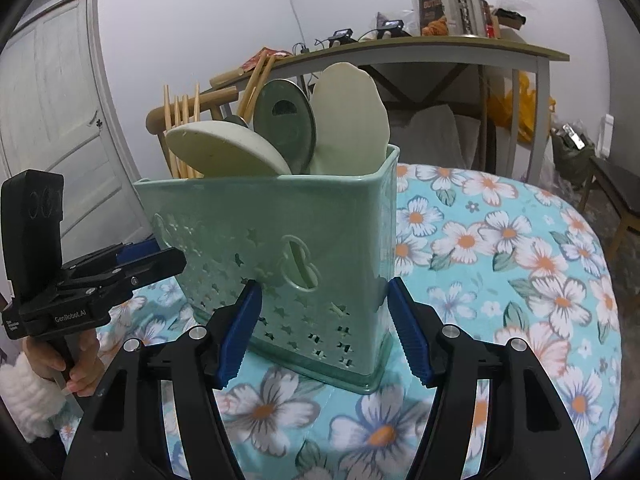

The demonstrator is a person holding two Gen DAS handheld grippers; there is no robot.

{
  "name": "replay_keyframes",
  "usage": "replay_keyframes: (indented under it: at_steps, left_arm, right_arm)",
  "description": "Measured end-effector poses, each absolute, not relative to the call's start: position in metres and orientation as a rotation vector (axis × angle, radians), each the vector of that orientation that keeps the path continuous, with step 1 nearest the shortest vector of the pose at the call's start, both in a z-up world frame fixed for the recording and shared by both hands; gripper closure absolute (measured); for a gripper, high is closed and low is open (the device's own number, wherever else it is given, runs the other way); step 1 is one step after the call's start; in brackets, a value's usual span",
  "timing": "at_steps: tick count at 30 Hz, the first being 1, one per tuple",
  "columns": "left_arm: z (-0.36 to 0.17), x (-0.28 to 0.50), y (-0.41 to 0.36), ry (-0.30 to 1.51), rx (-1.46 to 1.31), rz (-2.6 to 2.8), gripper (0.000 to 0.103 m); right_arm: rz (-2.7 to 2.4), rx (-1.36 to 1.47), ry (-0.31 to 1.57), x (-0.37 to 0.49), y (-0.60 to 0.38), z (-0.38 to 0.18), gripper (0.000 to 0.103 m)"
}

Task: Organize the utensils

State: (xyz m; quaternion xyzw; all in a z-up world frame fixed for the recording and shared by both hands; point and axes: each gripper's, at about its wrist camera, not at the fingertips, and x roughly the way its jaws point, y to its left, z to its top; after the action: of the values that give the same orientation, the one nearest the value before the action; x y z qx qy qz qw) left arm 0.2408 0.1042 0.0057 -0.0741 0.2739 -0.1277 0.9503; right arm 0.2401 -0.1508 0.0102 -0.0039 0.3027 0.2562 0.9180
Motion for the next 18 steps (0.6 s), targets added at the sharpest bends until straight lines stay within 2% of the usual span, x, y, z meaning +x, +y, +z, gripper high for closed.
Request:
replay_keyframes:
  at_steps: [18]
  left_arm:
    - [0.013,0.163,0.079,0.566,-0.13,-0.277,0.049]
  right_arm:
    - [0.489,0.039,0.624,0.168,-0.167,0.012,0.042]
